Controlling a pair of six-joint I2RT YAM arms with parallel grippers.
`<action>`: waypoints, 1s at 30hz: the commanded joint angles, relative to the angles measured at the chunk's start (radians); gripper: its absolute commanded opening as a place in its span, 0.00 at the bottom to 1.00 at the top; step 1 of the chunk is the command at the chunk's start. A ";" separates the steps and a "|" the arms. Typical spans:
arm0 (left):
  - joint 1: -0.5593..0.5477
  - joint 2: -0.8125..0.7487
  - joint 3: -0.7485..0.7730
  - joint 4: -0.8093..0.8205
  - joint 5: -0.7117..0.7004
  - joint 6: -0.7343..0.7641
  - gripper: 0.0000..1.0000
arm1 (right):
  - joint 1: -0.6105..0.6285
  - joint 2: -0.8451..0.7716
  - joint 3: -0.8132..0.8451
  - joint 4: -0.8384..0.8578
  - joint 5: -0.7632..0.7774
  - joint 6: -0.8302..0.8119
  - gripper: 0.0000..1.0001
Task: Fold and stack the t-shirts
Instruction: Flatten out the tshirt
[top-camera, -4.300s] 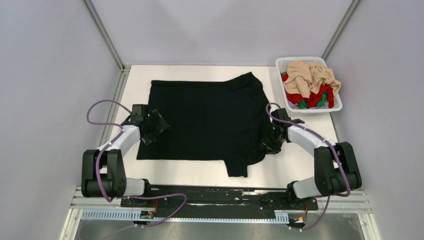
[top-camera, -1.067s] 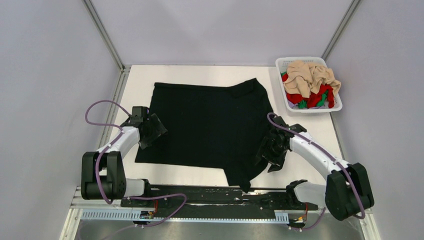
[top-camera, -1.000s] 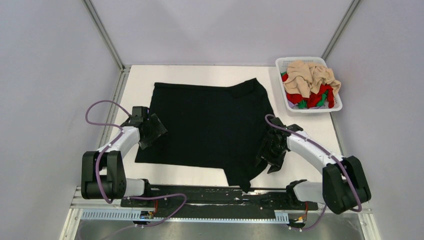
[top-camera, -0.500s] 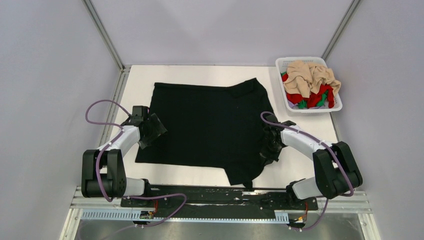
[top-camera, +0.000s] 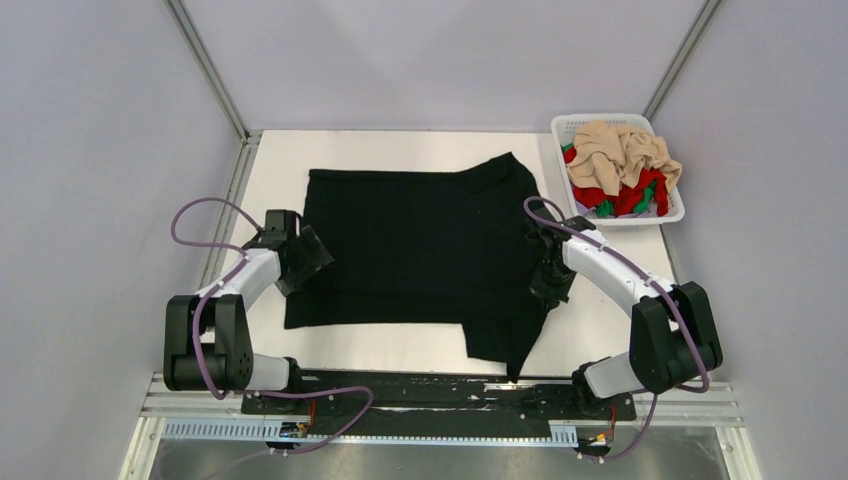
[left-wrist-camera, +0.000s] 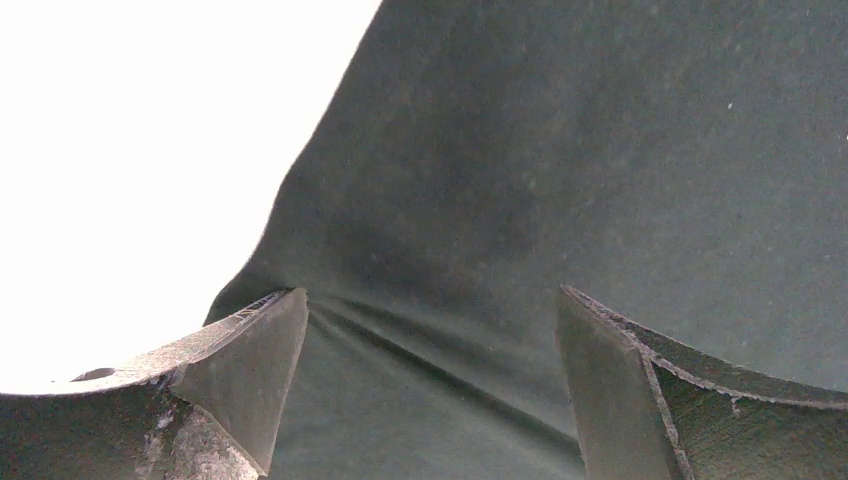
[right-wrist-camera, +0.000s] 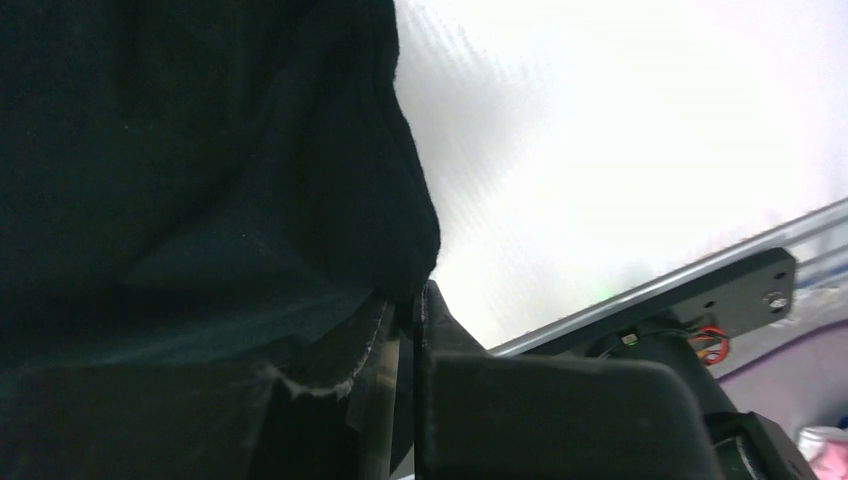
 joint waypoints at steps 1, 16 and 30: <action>0.006 0.012 0.041 0.025 -0.023 0.014 1.00 | -0.015 0.031 0.079 -0.073 0.181 -0.032 0.13; 0.006 -0.148 0.066 -0.051 0.059 0.008 1.00 | 0.026 -0.332 -0.030 0.194 -0.493 -0.258 1.00; 0.004 -0.290 -0.009 -0.109 0.116 -0.010 1.00 | 0.422 -0.019 -0.160 0.406 -0.451 -0.217 1.00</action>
